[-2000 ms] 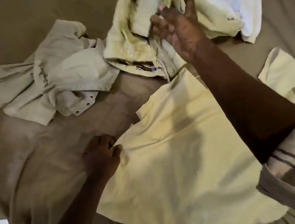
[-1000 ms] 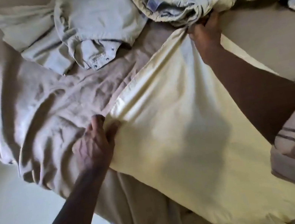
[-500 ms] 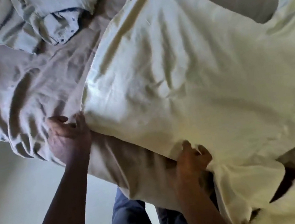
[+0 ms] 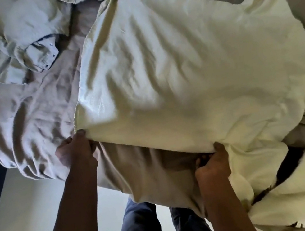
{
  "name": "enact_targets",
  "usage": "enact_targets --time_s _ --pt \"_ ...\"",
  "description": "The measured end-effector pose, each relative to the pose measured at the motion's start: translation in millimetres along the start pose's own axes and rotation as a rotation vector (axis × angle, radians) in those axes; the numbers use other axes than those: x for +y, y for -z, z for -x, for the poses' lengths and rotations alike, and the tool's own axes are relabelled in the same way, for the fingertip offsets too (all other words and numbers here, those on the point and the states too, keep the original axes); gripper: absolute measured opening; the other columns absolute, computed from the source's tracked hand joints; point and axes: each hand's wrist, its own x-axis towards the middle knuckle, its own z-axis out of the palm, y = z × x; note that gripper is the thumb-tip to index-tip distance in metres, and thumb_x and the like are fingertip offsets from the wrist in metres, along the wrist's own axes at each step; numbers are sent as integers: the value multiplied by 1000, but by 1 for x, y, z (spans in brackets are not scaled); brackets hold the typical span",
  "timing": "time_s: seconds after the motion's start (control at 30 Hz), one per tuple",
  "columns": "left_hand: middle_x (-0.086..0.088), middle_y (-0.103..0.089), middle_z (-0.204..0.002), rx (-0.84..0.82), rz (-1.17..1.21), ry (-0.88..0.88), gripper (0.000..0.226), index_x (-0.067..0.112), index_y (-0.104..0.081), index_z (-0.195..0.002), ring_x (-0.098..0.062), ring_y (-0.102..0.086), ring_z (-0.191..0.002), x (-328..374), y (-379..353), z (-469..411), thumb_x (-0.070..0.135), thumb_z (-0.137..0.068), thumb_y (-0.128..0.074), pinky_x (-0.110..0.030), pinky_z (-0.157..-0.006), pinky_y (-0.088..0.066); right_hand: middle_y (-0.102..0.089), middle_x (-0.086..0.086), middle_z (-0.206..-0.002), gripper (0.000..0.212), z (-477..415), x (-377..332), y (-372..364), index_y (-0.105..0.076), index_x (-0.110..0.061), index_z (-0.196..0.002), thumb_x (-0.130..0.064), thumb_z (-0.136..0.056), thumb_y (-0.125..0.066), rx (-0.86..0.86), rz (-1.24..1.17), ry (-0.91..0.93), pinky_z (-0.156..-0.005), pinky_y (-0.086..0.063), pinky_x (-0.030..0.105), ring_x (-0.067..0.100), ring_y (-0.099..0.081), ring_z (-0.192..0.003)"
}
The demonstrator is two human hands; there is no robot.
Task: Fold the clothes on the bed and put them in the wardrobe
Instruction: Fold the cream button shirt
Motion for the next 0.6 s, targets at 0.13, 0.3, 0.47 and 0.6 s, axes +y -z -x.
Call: enact_targets --time_s 0.13,0.3,0.47,0.6 --pt "2 -62 -57 -22 151 -143 18 12 -62 -69 -16 -60 -47 33 -23 28 3 -74 -76 -34 -53 -59 -60 -1 -71 19 13 -36 -23 -59 -20 -90 -25 -89 -78 17 -9 169 -49 -42 25 13 -52 -49" --pt "-18 -72 -83 -94 139 -186 42 -5 -68 -113 -19 -64 -48 87 -100 18 9 -74 -75 -38 -54 -63 -57 2 -62 25 14 -77 -96 -52 -18 -75 -18 -94 -69 -127 -5 392 -47 -36 25 14 -49 -43" --pt "-12 -71 -81 -358 24 -255 32 8 -58 -106 -24 -65 -60 105 -161 5 19 -82 -75 -32 -60 -55 -56 5 -69 22 1 -97 -158 -55 -12 -85 -27 -100 -60 -312 121 406 -51 -39 27 19 -52 -54" --pt "-4 -69 -119 -52 -442 -639 41 20 -62 -122 -26 -63 -114 88 -149 -1 43 -89 -65 -33 -93 -45 -69 -5 -88 10 -2 -58 -153 -67 -24 -100 -29 -95 -61 -214 652 952 -78 -53 25 13 -67 -79"
